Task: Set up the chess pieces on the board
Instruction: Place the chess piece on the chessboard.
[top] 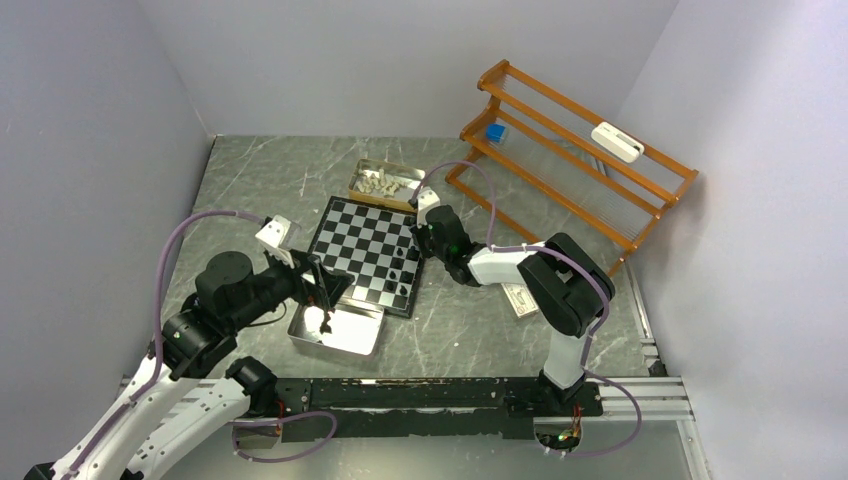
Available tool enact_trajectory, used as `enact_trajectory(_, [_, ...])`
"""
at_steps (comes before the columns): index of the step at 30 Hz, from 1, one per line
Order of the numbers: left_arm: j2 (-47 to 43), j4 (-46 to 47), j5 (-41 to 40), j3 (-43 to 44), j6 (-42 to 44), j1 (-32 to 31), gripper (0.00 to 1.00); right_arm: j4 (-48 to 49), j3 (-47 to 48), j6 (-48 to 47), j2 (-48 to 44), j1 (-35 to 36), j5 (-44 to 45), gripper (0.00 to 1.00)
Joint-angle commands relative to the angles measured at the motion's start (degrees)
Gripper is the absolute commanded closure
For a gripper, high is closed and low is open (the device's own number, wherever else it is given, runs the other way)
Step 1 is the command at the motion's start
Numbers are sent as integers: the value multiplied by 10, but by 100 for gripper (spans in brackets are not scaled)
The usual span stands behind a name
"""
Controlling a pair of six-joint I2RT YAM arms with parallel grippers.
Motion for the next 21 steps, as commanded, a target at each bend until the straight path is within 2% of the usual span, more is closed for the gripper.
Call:
enact_trajectory(1, [1, 18, 4, -5, 9, -1, 0, -14, 6, 8, -3, -3, 7, 91])
enact_trajectory(21, [3, 21, 6, -6, 9, 0, 0, -42, 9, 28, -11, -3, 0, 91])
